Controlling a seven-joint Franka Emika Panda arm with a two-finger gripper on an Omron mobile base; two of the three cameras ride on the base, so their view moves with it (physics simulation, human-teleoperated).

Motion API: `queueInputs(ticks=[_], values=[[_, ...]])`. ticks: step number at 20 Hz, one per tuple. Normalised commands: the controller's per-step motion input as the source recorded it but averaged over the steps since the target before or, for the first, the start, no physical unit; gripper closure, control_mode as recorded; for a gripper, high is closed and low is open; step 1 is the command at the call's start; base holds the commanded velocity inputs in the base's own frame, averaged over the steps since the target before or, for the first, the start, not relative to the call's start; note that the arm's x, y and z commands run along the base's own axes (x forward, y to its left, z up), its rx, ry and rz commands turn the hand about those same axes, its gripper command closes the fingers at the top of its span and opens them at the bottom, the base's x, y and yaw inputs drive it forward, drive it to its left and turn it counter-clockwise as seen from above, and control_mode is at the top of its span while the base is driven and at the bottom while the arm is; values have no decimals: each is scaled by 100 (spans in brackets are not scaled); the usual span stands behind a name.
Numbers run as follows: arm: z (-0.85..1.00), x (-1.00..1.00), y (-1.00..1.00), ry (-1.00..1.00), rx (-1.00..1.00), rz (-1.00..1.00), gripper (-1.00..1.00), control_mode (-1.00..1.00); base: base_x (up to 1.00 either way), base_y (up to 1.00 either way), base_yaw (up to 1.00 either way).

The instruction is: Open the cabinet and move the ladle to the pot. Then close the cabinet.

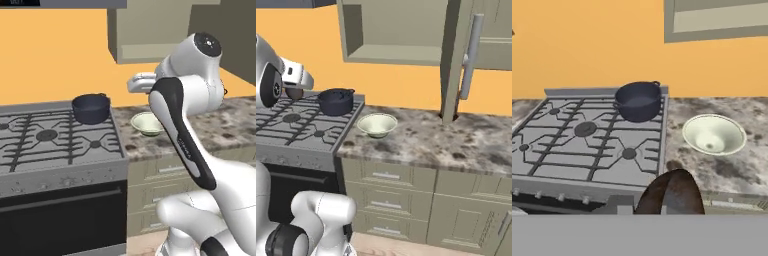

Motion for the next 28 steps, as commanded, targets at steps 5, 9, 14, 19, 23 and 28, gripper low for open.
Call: queueInputs(ticks=[5, 9, 14, 19, 23, 28], values=[[0, 0, 0, 0, 0, 0, 100, 100, 52, 73, -6], [0, 0, 0, 0, 0, 0, 100, 100, 63, 23, -10], [0, 0, 0, 0, 0, 0, 100, 100, 91, 2, -10], [0, 0, 0, 0, 0, 0, 100, 100, 86, 16, -10], [-10, 15, 9, 3, 0, -2, 100, -100, 50, 16, -8], [-70, 66, 41, 15, 0, -9, 100, -100, 0, 0, 0]])
